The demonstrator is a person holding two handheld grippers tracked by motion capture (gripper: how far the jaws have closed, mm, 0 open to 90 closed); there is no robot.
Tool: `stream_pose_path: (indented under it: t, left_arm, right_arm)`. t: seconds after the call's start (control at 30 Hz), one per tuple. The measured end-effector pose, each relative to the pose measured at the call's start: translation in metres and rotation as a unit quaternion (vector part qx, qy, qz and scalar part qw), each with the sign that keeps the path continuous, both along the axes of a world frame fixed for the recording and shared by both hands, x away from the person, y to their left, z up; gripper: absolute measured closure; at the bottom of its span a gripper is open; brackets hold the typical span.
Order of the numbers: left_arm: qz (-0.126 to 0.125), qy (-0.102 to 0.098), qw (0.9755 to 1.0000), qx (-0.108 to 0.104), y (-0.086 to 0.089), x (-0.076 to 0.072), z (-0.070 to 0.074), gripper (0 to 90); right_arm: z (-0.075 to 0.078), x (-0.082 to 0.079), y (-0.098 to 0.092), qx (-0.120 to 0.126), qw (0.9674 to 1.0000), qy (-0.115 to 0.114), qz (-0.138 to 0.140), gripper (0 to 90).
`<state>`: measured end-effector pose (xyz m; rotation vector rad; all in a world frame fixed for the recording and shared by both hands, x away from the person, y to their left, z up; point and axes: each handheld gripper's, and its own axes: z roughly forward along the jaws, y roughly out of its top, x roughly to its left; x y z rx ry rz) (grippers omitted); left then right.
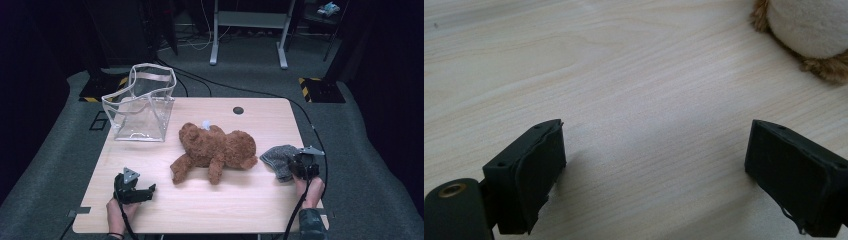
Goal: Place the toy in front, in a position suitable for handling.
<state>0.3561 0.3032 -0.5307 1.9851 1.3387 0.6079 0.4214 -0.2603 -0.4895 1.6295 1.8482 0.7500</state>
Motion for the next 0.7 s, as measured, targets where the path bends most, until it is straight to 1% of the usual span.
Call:
stream_pose_path:
  t: [0.07,0.1,0.13,0.2,0.23,0.27,0.3,0.33,0.4,0.43,0.53,0.6,0.63,0.67,0.7]
  left_arm:
    - [0.0,0.0,1.0,0.0,0.0,0.0,0.0,8.9]
    - [0.0,0.0,1.0,0.0,0.0,0.0,0.0,8.9]
    - [0.0,0.0,1.0,0.0,0.0,0.0,0.0,8.9]
    - [0.001,-0.001,1.0,0.001,0.0,0.0,0.0,8.9]
    - [0.002,-0.002,1.0,0.0,0.0,0.0,0.0,8.9]
    - [0.002,-0.003,1.0,-0.002,0.0,0.0,-0.001,8.9]
    - [0.0,0.002,1.0,-0.002,0.001,0.0,0.0,8.9]
    - [0.0,0.003,1.0,-0.003,0.001,0.001,0.0,8.9]
    - [0.0,0.003,1.0,-0.003,0.001,0.001,0.0,8.9]
    - [0.001,0.004,1.0,-0.005,0.001,0.001,0.0,8.9]
    - [0.002,0.004,1.0,-0.006,0.001,0.001,0.0,8.8]
    - [0.004,-0.002,0.9999,-0.009,0.001,0.001,0.0,8.3]
    - [0.002,-0.003,0.9999,-0.01,0.002,0.001,0.001,7.3]
    - [0.002,-0.008,0.9998,-0.016,0.003,0.001,0.002,7.2]
    - [0.001,-0.012,0.9998,-0.017,0.002,0.001,0.005,7.2]
  right_arm:
    - [-0.005,0.003,-0.001,0.007,0.9998,0.02,0.0,57.9]
    - [-0.007,0.003,-0.001,0.007,0.9996,0.026,-0.002,51.2]
    - [-0.007,0.003,-0.001,0.009,0.9996,0.028,0.0,46.2]
    - [-0.006,0.001,-0.001,0.01,0.9996,0.026,-0.003,32.3]
    - [-0.005,0.0,-0.002,0.014,0.9996,0.026,0.001,29.1]
    - [-0.002,-0.003,-0.001,0.016,0.9997,0.02,0.001,24.5]
    - [0.001,-0.005,-0.002,0.016,0.9997,0.015,0.007,21.3]
    - [0.004,-0.007,-0.002,0.022,0.9996,0.014,0.012,18.6]
    - [0.009,-0.01,-0.001,0.031,0.9993,0.012,0.02,15.8]
    - [0.01,-0.011,0.001,0.036,0.9989,0.016,0.024,15.0]
    - [0.015,-0.016,0.008,0.04,0.9979,0.017,0.048,13.8]
    - [0.018,-0.018,0.01,0.042,0.9971,0.016,0.061,12.6]
    - [0.02,-0.019,0.012,0.047,0.9965,0.014,0.067,12.0]
    - [0.022,-0.02,0.015,0.049,0.9961,0.014,0.072,11.8]
    - [0.025,-0.021,0.016,0.049,0.9957,0.01,0.078,11.4]
